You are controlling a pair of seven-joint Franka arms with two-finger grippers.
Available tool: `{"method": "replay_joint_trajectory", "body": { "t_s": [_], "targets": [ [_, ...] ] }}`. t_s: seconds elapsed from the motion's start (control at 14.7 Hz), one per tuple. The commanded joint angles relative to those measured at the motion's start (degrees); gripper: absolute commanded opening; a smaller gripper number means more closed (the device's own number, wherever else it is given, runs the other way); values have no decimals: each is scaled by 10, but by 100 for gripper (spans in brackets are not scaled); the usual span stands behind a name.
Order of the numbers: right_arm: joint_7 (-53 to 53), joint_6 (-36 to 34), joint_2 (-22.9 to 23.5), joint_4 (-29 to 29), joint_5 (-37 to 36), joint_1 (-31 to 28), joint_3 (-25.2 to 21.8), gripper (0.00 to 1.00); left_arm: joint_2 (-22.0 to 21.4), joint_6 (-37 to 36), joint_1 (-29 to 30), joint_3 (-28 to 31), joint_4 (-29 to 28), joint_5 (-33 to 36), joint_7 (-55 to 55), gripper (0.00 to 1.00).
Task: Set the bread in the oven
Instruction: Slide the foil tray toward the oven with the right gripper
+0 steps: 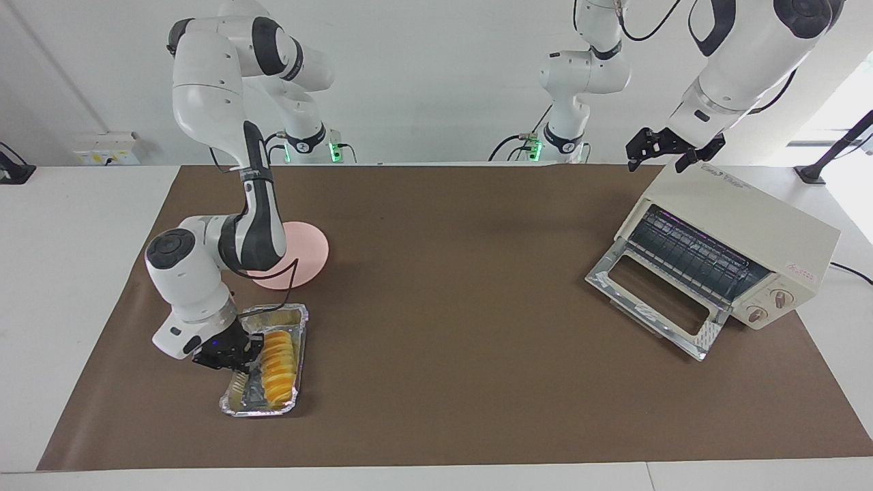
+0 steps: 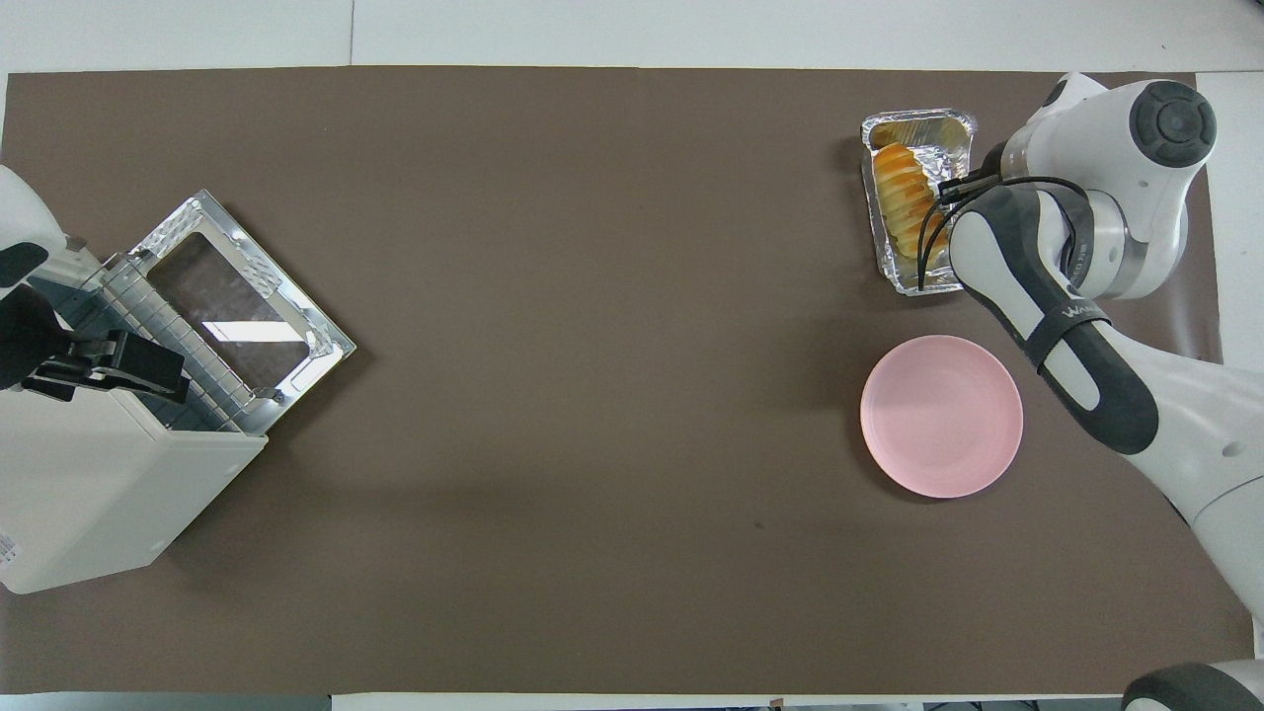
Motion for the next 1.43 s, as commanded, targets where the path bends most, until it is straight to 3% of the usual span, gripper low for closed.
{"method": "replay_joint_trajectory", "body": {
  "t_s": [0.0,0.2,0.55,0.82,1.16,1.36],
  "targets": [
    [4,-6,-6,-2,1,-5,5,0,-10,-7,9,-6,-6,8,8,100],
    [2,-56,-12,26,1,-5,10,0,-10,-7,9,-6,-6,8,8,100],
    [21,-207,-52,84,47,25,20,0,-10,-7,9,-6,-6,9,8,100],
    [185,-324,-74,148,49,115,18,0,-10,-7,9,-7,-6,8,8,100],
    [413,-327,-70,157,53,241,20,0,-10,-7,9,-6,-6,9,8,100],
    [487,-273,-60,135,54,296,20,0,-10,-7,9,-6,-6,9,8,100]
  ]
}}
